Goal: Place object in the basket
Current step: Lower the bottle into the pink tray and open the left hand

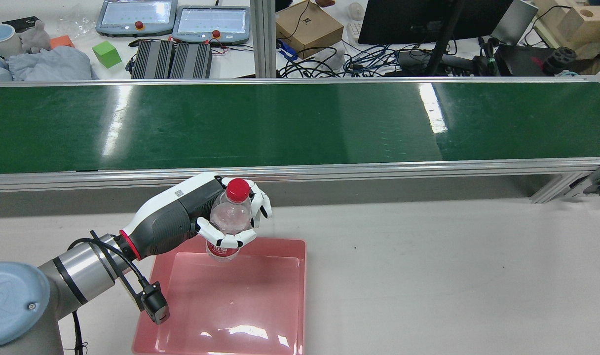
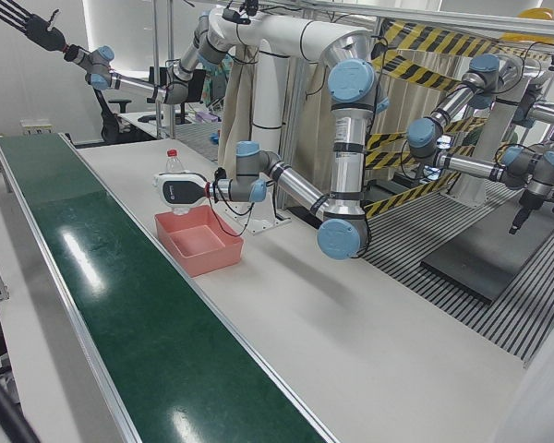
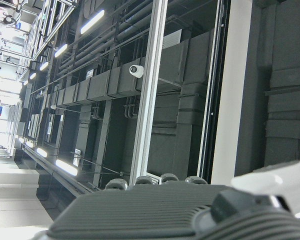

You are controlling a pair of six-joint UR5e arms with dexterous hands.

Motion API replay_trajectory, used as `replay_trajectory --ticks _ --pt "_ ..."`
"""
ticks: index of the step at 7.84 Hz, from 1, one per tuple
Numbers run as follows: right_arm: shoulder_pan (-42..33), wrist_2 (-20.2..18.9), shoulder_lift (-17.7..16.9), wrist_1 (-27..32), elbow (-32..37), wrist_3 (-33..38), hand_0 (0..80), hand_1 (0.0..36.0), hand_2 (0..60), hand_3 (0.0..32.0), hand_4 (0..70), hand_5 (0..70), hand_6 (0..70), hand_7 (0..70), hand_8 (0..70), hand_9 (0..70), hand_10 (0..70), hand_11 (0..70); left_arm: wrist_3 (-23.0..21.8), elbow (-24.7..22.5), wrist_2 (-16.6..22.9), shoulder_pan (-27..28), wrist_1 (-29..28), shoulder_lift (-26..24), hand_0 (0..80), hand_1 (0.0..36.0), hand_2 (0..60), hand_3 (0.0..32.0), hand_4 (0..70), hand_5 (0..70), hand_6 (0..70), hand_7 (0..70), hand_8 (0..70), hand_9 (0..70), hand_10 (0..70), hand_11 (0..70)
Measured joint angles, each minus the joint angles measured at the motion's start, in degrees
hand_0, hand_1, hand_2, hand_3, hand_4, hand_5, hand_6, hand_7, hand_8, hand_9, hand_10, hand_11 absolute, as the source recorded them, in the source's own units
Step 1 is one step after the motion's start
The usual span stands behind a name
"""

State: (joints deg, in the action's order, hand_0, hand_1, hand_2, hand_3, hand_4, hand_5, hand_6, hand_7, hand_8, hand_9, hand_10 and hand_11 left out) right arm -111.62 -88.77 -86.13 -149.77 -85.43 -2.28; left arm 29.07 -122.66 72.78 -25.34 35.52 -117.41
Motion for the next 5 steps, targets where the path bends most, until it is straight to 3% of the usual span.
replay_trajectory --ticks 1,3,5 --pt "0.0 0.0 0.0 0.0 0.0 0.0 0.0 0.0 0.0 0.0 0.0 0.0 0.0 0.0 0.0 0.0 0.0 0.0 0.9 0.0 -1.3 1.5 -0.2 1.1 54.4 15.1 11.5 0.0 32.9 40.9 23.7 30.0 29.3 36.8 27.5 41.1" --pt "0.0 0.0 0.0 0.0 0.0 0.0 0.0 0.0 0.0 0.0 0.0 0.0 0.0 0.0 0.0 0.0 0.0 0.0 1.6 0.1 -2.2 3.4 -3.7 4.7 47.9 7.4 0.0 0.0 16.7 31.0 10.0 13.9 15.2 17.7 18.2 27.3" --pt "0.0 0.0 0.0 0.0 0.0 0.0 0.0 0.0 0.0 0.0 0.0 0.0 0.0 0.0 0.0 0.0 0.0 0.0 1.5 0.1 -2.3 3.9 -8.4 8.7 47.8 3.4 0.0 0.0 14.8 29.5 5.9 5.6 9.9 9.4 14.1 21.1"
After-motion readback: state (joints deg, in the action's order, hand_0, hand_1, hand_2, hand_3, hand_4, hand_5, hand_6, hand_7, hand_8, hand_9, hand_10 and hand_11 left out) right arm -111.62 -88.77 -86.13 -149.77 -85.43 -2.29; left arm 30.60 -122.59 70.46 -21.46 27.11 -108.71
